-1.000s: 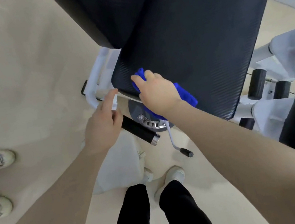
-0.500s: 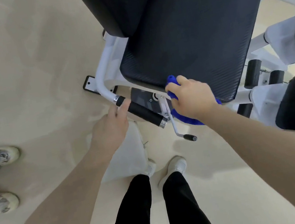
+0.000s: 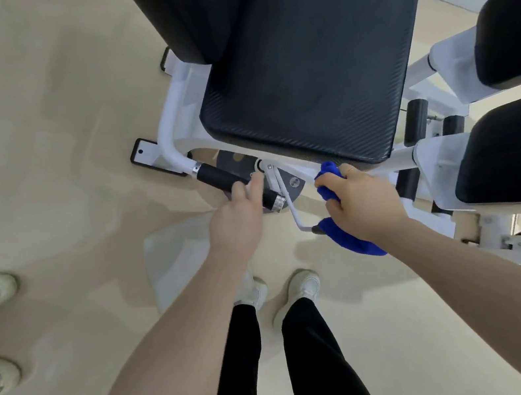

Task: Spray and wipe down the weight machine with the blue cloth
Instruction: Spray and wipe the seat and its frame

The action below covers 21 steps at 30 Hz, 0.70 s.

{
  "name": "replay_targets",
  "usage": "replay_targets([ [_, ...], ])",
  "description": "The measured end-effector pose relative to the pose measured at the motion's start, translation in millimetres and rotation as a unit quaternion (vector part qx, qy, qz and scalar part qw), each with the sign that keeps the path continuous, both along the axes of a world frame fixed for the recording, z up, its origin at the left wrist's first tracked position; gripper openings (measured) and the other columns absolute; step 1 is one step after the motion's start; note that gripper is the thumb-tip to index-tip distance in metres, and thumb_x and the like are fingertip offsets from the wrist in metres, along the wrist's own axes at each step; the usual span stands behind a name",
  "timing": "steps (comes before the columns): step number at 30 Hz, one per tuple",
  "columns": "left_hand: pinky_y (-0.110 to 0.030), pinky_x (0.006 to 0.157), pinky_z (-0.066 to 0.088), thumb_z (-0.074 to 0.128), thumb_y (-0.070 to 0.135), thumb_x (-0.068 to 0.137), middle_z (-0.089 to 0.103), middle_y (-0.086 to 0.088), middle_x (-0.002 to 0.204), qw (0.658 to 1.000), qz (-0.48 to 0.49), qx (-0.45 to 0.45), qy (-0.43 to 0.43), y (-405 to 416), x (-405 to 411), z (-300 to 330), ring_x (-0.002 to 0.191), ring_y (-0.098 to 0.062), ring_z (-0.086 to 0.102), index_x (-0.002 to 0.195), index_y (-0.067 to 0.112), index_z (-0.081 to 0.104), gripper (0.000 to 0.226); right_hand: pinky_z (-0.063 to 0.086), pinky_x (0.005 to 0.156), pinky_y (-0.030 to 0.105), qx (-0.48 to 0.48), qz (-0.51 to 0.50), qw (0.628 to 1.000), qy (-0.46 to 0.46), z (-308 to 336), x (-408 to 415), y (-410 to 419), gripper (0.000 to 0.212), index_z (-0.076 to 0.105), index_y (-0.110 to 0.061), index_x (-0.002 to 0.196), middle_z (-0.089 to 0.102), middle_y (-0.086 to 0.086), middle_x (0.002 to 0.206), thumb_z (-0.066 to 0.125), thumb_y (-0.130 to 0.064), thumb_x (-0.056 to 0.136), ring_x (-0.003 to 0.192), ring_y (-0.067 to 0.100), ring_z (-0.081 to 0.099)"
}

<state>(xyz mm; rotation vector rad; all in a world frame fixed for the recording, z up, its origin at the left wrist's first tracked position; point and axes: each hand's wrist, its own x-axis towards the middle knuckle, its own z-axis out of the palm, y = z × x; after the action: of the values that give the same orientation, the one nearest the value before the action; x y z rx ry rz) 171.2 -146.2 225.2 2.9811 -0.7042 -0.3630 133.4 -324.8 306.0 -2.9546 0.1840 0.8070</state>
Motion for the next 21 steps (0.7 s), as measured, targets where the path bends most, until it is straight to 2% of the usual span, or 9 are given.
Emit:
replay_targets([
  [4, -0.017, 0.032, 0.023, 0.061, 0.009, 0.057, 0.05, -0.002, 0.065, 1.0, -0.022, -0.019, 0.003, -9, -5, -5, 0.032, -0.014, 0.043, 0.119, 0.017, 0.038, 0.067, 0.03, 0.057, 0.026, -0.022, -0.003, 1.0, 0.018, -3, -3, 5, 0.033, 0.043, -0.022, 0.128, 0.048, 0.004, 0.115, 0.036, -0.024, 0.095, 0.074, 0.019, 0.04],
  [6, -0.021, 0.034, 0.026, 0.065, 0.008, 0.063, 0.05, -0.003, 0.068, 0.999, -0.013, -0.017, 0.03, -1, -7, -3, 0.036, -0.017, 0.046, 0.119, 0.017, 0.038, 0.062, 0.029, 0.056, 0.025, -0.004, -0.02, 1.0, 0.015, -7, 0, 12, 0.036, 0.041, -0.022, 0.131, 0.048, 0.005, 0.117, 0.036, -0.022, 0.095, 0.076, 0.02, 0.042],
  [8, -0.029, 0.044, 0.035, 0.055, 0.015, 0.085, 0.054, -0.007, 0.087, 0.996, 0.041, -0.016, 0.079, 13, -2, -5, 0.054, -0.024, 0.056, 0.131, 0.017, 0.033, 0.051, 0.035, 0.062, 0.028, 0.047, -0.031, 0.998, 0.01, -14, 6, 24, 0.046, 0.031, -0.026, 0.139, 0.046, 0.005, 0.122, 0.037, -0.02, 0.094, 0.086, 0.024, 0.048],
  [10, -0.033, 0.053, 0.034, 0.04, 0.015, 0.095, 0.054, -0.012, 0.1, 0.991, 0.097, -0.043, 0.087, 33, 6, -13, 0.063, -0.028, 0.051, 0.14, 0.017, 0.026, 0.047, 0.041, 0.07, 0.033, 0.112, -0.047, 0.993, -0.006, -23, 18, 47, 0.059, 0.019, -0.028, 0.145, 0.044, 0.005, 0.129, 0.04, -0.016, 0.092, 0.098, 0.026, 0.051],
  [12, -0.035, 0.053, 0.032, 0.045, 0.012, 0.094, 0.054, -0.016, 0.104, 0.98, 0.141, -0.113, 0.078, 55, 15, -15, 0.062, -0.033, 0.051, 0.143, 0.018, 0.029, 0.053, 0.044, 0.076, 0.037, 0.144, -0.046, 0.988, -0.019, -38, 34, 79, 0.058, 0.024, -0.024, 0.142, 0.043, 0.005, 0.133, 0.046, -0.015, 0.089, 0.104, 0.024, 0.05],
  [14, -0.034, 0.051, 0.031, 0.052, 0.01, 0.089, 0.055, -0.016, 0.116, 0.97, 0.149, -0.17, 0.085, 70, 24, -19, 0.064, -0.036, 0.055, 0.145, 0.018, 0.028, 0.061, 0.044, 0.077, 0.038, 0.106, 0.015, 0.994, -0.033, -61, 51, 112, 0.055, 0.031, -0.017, 0.138, 0.038, 0.006, 0.134, 0.054, -0.021, 0.089, 0.112, 0.026, 0.045],
  [16, -0.033, 0.054, 0.034, 0.055, 0.011, 0.088, 0.049, -0.008, 0.133, 0.963, 0.157, -0.197, 0.094, 80, 32, -24, 0.078, -0.038, 0.06, 0.145, 0.015, 0.025, 0.065, 0.045, 0.074, 0.036, 0.063, 0.05, 0.995, -0.06, -85, 73, 139, 0.047, 0.036, -0.014, 0.132, 0.037, 0.007, 0.13, 0.054, -0.022, 0.089, 0.114, 0.027, 0.044],
  [18, -0.034, 0.059, 0.037, 0.055, 0.015, 0.088, 0.043, -0.002, 0.141, 0.95, 0.195, -0.221, 0.104, 86, 40, -29, 0.091, -0.036, 0.059, 0.144, 0.015, 0.025, 0.063, 0.046, 0.072, 0.036, 0.074, 0.047, 0.992, -0.092, -98, 95, 157, 0.037, 0.039, -0.013, 0.129, 0.041, 0.008, 0.126, 0.046, -0.016, 0.093, 0.112, 0.027, 0.045],
  [21, -0.033, 0.06, 0.037, 0.053, 0.013, 0.086, 0.04, 0.0, 0.142, 0.935, 0.226, -0.257, 0.092, 90, 45, -37, 0.094, -0.034, 0.058, 0.139, 0.013, 0.031, 0.057, 0.042, 0.062, 0.039, 0.138, -0.031, 0.985, -0.103, -102, 114, 153, 0.038, 0.036, -0.019, 0.131, 0.045, 0.007, 0.12, 0.038, -0.013, 0.094, 0.097, 0.029, 0.052],
])
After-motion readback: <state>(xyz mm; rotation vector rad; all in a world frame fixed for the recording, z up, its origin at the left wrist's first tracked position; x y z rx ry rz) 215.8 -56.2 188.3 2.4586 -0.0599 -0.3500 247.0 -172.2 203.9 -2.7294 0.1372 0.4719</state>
